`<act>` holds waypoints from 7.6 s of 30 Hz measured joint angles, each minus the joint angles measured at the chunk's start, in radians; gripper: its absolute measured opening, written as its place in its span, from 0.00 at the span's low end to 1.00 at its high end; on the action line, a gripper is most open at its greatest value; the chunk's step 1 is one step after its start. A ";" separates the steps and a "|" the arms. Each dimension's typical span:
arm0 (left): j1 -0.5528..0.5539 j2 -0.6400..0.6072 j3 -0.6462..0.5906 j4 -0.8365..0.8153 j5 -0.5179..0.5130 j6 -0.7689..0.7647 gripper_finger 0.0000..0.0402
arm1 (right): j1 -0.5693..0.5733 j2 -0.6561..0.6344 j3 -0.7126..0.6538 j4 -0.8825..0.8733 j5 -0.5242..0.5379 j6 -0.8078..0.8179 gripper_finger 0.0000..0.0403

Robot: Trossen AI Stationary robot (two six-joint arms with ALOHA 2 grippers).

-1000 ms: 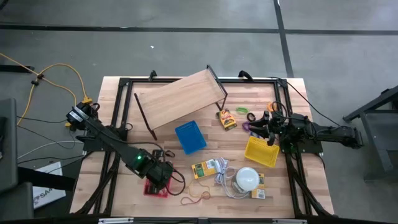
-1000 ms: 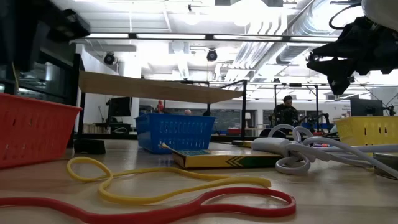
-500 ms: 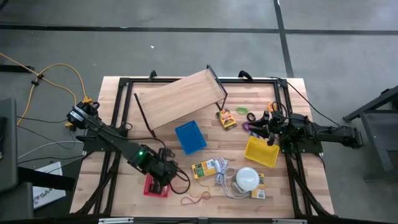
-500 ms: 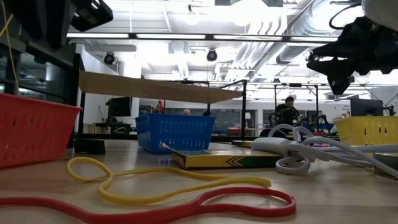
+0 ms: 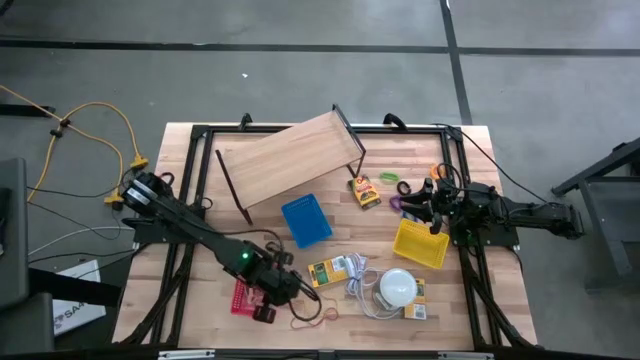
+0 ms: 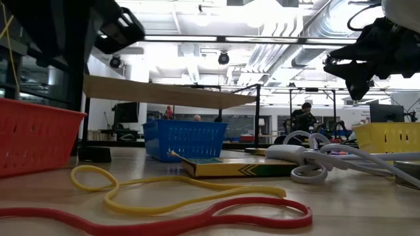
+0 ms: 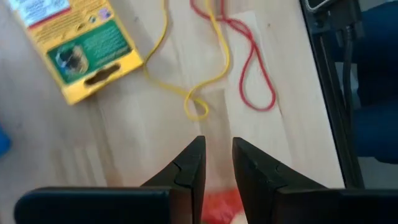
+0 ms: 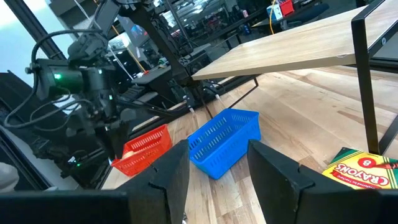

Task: Pick & Place Office Desk Supplies
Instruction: Put the yellow rubber band into the red bin

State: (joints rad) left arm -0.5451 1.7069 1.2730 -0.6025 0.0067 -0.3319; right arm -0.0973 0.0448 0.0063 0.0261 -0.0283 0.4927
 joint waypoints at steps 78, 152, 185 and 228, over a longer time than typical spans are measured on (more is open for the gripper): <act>0.056 0.310 0.158 -0.045 0.129 -0.293 0.14 | 0.000 0.000 0.000 0.003 0.000 0.000 0.37; -0.194 -0.057 0.158 -0.308 -0.610 -0.180 0.00 | 0.000 0.000 0.000 0.004 0.000 0.000 0.37; -0.387 -0.174 0.158 -0.687 -0.812 -0.545 0.00 | 0.000 0.000 0.000 0.004 0.000 0.000 0.37; -0.345 -0.172 0.158 -0.731 -0.653 -0.604 0.01 | 0.000 0.000 0.000 0.004 0.000 0.000 0.37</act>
State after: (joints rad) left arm -0.8905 1.5352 1.4311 -1.3338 -0.6461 -0.9358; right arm -0.0973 0.0448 0.0063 0.0303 -0.0282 0.4927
